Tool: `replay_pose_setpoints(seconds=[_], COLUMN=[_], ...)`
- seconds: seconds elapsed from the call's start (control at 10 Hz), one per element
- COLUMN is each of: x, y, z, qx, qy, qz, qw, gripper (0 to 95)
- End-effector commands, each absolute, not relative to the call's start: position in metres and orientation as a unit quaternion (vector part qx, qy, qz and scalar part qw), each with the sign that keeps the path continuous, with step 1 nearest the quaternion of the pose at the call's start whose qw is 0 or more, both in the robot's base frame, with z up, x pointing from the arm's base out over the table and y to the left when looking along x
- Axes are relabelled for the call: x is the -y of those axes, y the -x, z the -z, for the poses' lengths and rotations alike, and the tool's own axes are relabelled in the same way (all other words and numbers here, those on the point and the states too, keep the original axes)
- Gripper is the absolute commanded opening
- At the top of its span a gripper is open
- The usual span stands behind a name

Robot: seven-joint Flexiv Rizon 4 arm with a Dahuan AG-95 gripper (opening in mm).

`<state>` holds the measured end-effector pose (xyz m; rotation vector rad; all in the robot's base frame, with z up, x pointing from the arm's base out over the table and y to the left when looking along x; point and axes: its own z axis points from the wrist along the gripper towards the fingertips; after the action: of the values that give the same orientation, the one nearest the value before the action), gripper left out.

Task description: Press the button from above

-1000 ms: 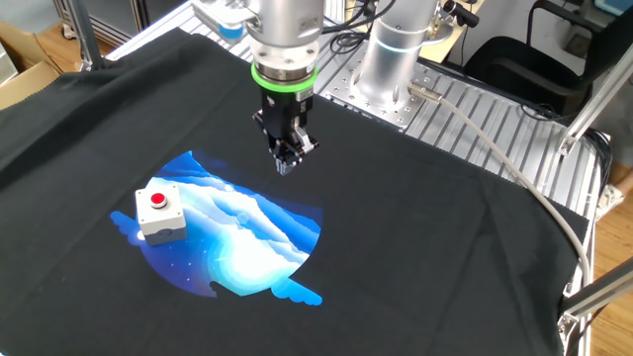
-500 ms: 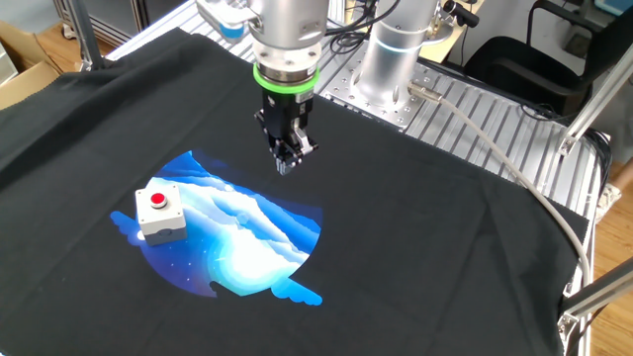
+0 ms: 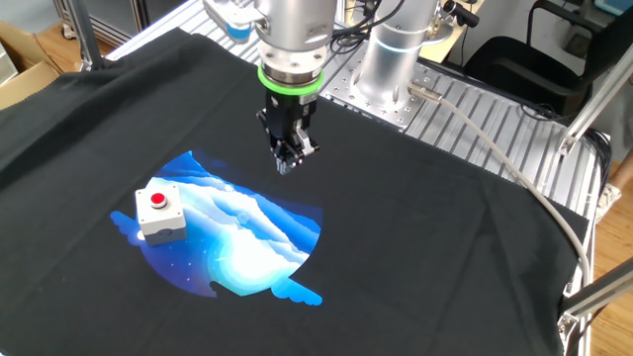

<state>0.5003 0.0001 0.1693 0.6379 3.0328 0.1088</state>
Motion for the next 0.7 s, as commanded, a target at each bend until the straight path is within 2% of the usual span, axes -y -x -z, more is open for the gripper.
replay_pose_setpoints(seconds=[0.1,0.7], x=[0.000,0.013], y=[-0.500,-0.517], z=[-0.169,-0.176], qx=[-0.978,-0.979], qy=[-0.207,-0.201], qz=[-0.035,-0.027], qw=[0.021,0.020], gripper=[0.0,0.0])
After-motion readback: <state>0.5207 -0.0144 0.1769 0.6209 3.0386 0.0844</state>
